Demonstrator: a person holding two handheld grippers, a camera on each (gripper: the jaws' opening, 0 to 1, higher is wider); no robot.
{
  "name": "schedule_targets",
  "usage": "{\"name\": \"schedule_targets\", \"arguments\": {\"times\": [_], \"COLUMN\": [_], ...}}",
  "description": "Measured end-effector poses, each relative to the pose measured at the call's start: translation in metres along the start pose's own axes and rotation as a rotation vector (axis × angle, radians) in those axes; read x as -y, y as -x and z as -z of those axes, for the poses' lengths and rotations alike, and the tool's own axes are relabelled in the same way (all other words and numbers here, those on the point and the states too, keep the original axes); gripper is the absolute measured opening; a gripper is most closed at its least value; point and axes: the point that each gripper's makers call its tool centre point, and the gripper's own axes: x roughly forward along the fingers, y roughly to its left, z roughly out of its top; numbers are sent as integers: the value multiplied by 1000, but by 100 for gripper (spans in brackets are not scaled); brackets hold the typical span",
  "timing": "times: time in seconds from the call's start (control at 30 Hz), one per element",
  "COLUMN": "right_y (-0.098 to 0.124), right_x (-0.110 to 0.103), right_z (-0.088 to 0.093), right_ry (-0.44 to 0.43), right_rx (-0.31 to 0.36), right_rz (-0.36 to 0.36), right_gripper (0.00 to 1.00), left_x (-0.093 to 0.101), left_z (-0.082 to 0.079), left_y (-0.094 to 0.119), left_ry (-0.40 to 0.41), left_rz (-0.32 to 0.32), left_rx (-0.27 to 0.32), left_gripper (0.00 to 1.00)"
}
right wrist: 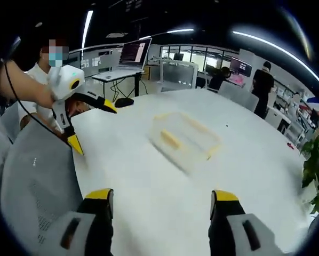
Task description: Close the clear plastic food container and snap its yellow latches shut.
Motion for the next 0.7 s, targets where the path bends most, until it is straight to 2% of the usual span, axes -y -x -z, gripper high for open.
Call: {"name": "schedule_targets", "arguments": {"times": [0.2, 0.33, 0.43, 0.5, 0.63, 0.7], "right_y": [5, 8, 10, 11, 14, 15], "right_x": [-4, -7, -8, -9, -12, -14], "right_z": [13, 17, 20, 23, 28, 29], "right_ry": [-15, -33, -54, -58, -77, -79], "right_rx": [11, 16, 18, 20, 26, 34], "right_rz": [23, 39, 45, 49, 60, 61], "right_gripper": [74, 74, 74, 74, 75, 75], "left_x": [11, 12, 12, 13, 13, 13], "left_z": [12, 17, 19, 21, 30, 30], "left_y": [4, 9, 14, 18, 24, 26], "left_ry": [3, 27, 63, 115, 114, 150], "left_rz": [-2, -19, -28, -31, -48, -56], "left_rx": [-10, 0, 24, 35, 30, 48], "left_gripper": [90, 90, 90, 90, 89, 89]}}
